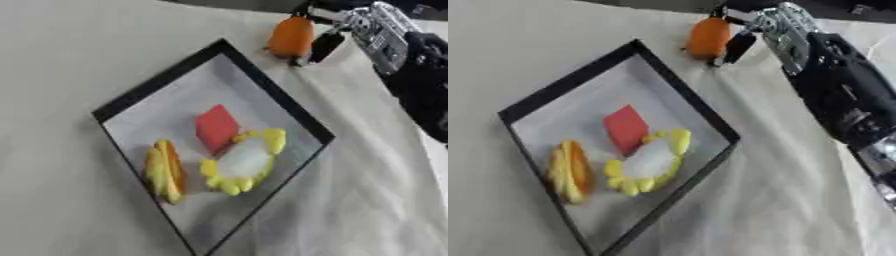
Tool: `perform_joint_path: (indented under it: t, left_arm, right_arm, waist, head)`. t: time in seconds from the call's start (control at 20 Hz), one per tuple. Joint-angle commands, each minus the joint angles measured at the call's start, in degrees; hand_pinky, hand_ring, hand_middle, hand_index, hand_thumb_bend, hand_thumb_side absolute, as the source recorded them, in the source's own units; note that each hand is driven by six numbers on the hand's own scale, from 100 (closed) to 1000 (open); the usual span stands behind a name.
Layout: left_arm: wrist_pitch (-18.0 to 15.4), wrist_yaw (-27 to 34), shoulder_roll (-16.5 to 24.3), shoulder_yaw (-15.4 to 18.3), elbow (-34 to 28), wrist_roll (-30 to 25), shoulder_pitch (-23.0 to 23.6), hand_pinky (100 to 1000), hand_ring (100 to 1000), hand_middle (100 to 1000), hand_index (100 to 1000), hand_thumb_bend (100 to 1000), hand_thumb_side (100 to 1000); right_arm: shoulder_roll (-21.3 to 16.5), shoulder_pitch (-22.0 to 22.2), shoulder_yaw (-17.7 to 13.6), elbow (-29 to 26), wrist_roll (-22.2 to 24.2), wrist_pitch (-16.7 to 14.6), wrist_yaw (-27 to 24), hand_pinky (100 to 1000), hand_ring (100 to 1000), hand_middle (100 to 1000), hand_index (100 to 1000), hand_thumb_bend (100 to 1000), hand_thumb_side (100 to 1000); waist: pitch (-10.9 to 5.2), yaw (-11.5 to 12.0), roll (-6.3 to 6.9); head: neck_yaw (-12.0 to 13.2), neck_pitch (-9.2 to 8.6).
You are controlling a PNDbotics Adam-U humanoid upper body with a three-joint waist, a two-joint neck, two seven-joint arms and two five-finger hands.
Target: Pick up objects on the table and place them in the box.
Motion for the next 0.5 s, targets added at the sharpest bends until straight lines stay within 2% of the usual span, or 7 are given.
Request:
perform_joint_path:
  t: [0.05, 0.2, 0.5]
  left_arm:
    - [-0.08, 0.15, 0.88, 1.01, -0.85, 0.11, -0.45, 866, 792, 734, 800, 356, 586]
    - [0.04, 0.08, 0.86, 1.12, -0.85, 0.20, 0.15, 867, 792, 734, 799, 354, 587]
    - [0.23, 0.00, 1.10, 1.16, -0.85, 0.23, 0.95, 868, 793, 735, 799, 351, 588]
  right_arm:
    - [-0.12, -0.31, -0.23, 1.74, -3.15, 1.19, 0.40, 840, 784, 680, 757, 391, 140]
    - [-0.40, -0.55, 0.16, 1.49, -2.70, 1.14, -1.00, 835, 767, 649, 731, 315, 122]
    - [-1.66, -1.41, 0.86, -0.72, 3.11, 0.50, -2.96, 832, 752, 620, 705, 267, 100]
  waist:
    - [0.05, 0.07, -0.22]
    - [-0.29, -0.42, -0.09]
    - [-1.41, -1.79, 0.07]
  head:
    - [-0.20, -0.39]
    - [0.00, 0.33]
    - [0.62, 1.61]
